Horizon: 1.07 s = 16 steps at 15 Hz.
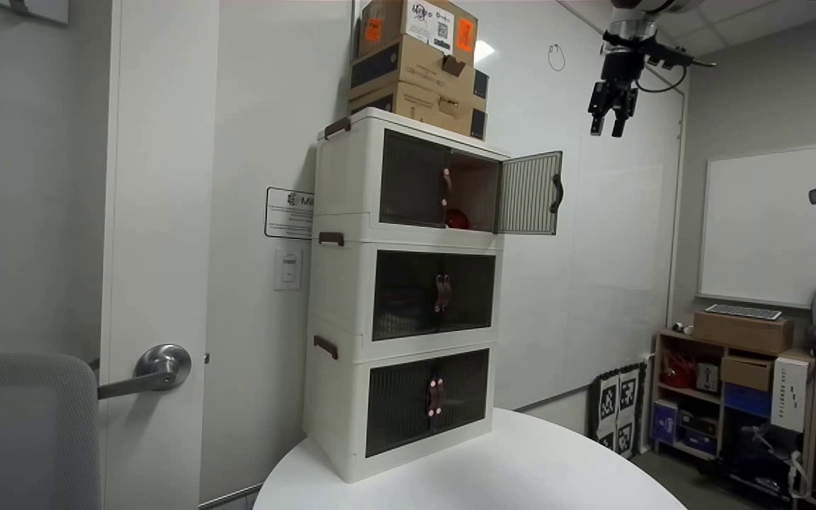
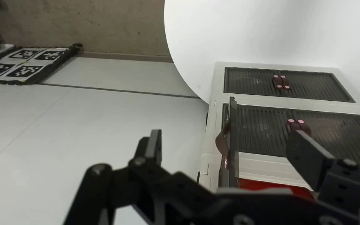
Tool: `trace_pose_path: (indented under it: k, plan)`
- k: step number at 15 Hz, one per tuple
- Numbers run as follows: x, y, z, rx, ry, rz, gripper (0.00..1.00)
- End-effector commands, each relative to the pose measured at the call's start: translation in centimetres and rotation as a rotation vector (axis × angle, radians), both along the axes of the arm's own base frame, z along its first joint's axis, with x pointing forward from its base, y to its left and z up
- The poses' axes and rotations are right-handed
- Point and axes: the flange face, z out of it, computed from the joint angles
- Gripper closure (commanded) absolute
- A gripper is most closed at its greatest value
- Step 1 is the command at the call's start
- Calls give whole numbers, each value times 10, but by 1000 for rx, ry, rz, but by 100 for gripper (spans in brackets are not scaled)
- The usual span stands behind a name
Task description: Close the topmost compartment doors
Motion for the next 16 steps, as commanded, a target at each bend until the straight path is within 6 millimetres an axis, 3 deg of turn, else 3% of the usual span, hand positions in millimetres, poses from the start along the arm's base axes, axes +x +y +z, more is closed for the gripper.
trace_pose_path:
  k: [1,6,13,16]
  plan:
    - [-9,-13,-7,78,23,67,0]
    - [-1,-16,-31,180,73,205,0]
    - [21,-25,-66,114,99,325,0]
    - [29,-18,-75,83,84,424,0]
